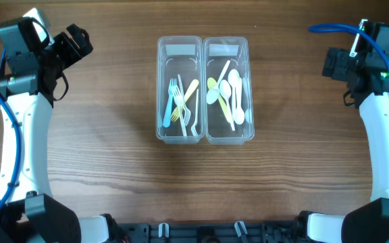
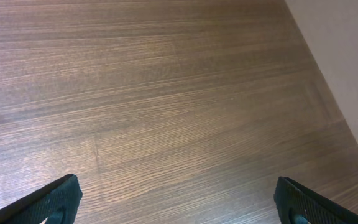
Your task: Pack container
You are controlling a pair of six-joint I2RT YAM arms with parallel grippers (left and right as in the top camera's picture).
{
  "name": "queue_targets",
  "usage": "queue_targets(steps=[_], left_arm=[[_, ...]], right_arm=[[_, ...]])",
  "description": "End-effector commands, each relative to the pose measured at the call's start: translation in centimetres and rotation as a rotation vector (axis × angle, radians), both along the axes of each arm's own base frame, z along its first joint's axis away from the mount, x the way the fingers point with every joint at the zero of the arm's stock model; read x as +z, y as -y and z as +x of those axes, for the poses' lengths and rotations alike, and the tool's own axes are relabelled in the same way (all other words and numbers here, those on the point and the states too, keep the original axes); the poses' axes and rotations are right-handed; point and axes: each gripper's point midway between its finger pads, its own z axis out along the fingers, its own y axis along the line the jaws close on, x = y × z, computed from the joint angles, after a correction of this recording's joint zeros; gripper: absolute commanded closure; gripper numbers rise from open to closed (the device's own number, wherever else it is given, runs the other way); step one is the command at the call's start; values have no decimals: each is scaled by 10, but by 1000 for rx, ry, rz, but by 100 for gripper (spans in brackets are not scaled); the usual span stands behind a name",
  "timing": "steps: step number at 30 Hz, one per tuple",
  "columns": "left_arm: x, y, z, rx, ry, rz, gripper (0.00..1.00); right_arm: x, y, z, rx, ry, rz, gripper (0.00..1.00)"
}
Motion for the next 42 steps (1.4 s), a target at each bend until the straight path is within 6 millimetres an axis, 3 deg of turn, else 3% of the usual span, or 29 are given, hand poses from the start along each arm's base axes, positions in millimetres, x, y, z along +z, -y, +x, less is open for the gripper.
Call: queue_targets(steps=[1,6,12,15,19,23,27,30,35,39,40,42], left_arm=[[4,-4,0,-1,8,23,0],[4,-4,0,-1,8,23,0],[4,-4,0,-1,8,23,0],[4,-4,0,-1,8,23,0],[4,-4,0,-1,9,23,0],[4,-4,0,-1,9,23,0],[4,-4,0,-1,8,23,0],[4,-4,0,-1,9,23,0],[4,-4,0,-1,9,23,0],[4,-4,0,-1,9,23,0],[4,-4,0,-1,8,23,0],[4,-4,0,-1,8,23,0]], right_arm=[[4,-1,2,-10,19,13,0],[16,-2,-1,-9,49,8,0],[96,-7,-34,-6,259,-25,0],[150,-19,-67,12,416,-46,0],[220,-48,-130,83,657,-58,0],[259,-57,-189,107,833,-68,0],[281,-64,-239,132,968,-67,0],[284,-68,-270,153,1031,-60,0],[251,-70,-290,156,1022,-15,0],[209,-84,-285,206,1017,98,0],[190,-89,-277,225,1005,126,0],[171,-96,-263,266,1002,143,0]])
